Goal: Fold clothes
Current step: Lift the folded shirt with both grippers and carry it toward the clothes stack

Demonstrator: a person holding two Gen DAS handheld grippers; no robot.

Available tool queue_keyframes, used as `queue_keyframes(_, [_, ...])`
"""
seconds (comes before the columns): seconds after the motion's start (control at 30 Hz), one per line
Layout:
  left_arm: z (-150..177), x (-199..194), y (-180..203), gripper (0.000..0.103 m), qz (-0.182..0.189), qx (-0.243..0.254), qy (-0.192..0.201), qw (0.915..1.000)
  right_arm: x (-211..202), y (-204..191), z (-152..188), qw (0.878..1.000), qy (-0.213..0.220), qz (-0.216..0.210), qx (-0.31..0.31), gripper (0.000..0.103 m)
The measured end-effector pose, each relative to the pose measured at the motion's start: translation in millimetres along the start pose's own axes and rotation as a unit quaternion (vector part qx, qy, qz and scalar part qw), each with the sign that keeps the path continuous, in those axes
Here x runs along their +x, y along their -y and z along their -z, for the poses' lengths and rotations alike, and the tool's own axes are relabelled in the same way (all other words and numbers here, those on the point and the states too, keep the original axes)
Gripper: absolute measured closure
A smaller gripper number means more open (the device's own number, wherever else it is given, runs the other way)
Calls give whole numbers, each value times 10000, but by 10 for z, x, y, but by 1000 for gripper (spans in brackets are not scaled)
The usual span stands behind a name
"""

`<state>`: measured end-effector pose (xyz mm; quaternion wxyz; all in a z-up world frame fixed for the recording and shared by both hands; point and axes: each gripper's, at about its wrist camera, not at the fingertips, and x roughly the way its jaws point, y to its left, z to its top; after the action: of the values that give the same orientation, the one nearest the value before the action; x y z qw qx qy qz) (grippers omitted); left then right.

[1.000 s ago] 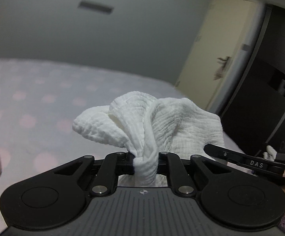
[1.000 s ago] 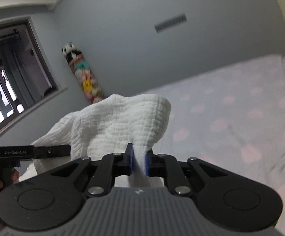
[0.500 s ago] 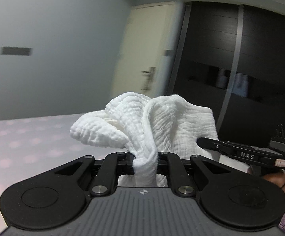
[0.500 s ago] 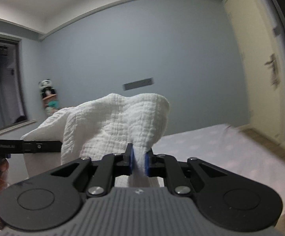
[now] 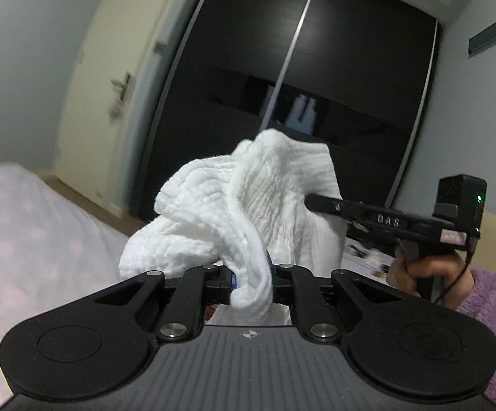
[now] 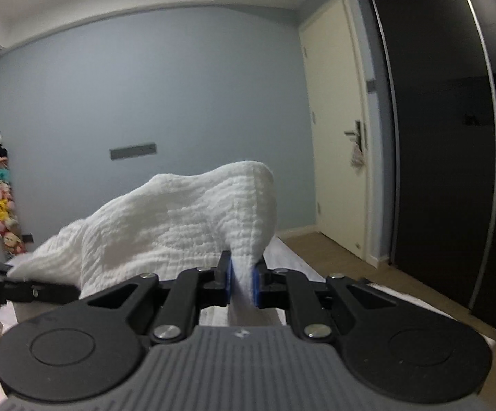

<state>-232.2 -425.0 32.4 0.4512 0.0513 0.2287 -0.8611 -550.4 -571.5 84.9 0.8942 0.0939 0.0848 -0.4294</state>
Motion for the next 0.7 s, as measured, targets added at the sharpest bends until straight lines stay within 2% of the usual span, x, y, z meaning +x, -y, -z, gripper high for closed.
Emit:
queue_keyframes(0.07, [57, 375, -129, 94, 101, -138, -216, 9996, 41, 112, 74, 9996, -254, 104, -85, 89])
queue_keyframes(0.13, [231, 597, -234, 94, 35, -172, -517, 9985, 163, 219, 174, 9983, -536, 192, -129, 89])
queue_keyframes(0.33, [616, 1189, -773, 94, -445, -409, -1322, 9894, 1075, 474, 739, 9894, -1414, 306, 88, 89])
queue_keyframes(0.43, [617, 1406, -1155, 94, -804, -502, -1626, 9821, 1495, 640, 953, 9855, -1662, 226, 265, 89])
queue_keyframes(0.5, [581, 1489, -1318, 94, -917, -538, -1737, 9790, 1759, 723, 1071, 9828, -1803, 172, 359, 90])
queue_keyframes(0.7, [565, 1728, -1648, 93, -1206, -630, -2071, 9688, 2243, 657, 1191, 9780, -2084, -18, 103, 90])
